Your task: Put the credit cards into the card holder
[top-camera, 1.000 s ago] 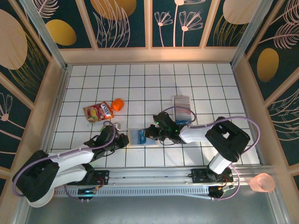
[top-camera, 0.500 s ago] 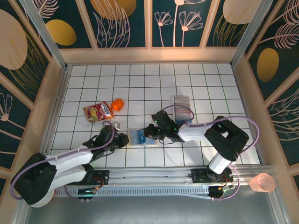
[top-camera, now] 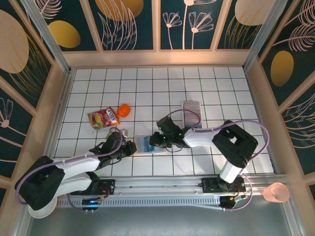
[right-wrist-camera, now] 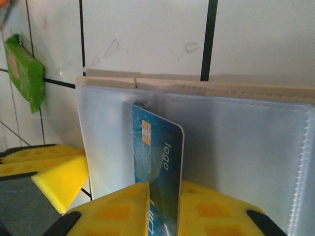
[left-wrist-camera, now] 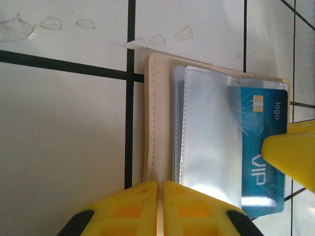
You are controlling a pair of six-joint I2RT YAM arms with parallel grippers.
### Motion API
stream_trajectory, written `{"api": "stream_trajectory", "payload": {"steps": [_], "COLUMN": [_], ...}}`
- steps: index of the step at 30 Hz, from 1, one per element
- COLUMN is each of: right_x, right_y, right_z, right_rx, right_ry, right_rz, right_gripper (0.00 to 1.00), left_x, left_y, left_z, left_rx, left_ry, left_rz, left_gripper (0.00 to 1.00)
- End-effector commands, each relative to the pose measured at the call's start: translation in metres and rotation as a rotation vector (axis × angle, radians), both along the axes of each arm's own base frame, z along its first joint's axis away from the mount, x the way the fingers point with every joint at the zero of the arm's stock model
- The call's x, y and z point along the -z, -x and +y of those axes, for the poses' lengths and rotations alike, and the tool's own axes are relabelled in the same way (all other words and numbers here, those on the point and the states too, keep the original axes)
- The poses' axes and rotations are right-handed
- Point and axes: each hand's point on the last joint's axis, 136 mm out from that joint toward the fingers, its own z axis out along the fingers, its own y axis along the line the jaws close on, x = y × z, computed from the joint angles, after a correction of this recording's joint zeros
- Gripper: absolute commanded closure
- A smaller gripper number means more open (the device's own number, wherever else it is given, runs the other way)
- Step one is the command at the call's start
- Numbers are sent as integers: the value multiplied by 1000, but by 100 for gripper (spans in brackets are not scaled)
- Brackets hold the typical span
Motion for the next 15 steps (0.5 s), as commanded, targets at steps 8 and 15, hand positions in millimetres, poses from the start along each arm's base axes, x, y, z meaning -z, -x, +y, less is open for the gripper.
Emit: {"api": "stream_trajectory", "payload": {"steps": [8,15], "right_x": [5,0], "right_y": [1,-7], "right_z": [6,-7], "right_rx": [-47,-38], "right_ry": [105,206], "right_rz": [-38,-97], "right_gripper": [73,67], "left_x": [-3,-2], "left_y": [3,3], "left_z": [-3,-1], "left_rx": [17,12], "left_ry": [26,20], "left_rz": [-10,-13], "left_gripper": [90,90]}}
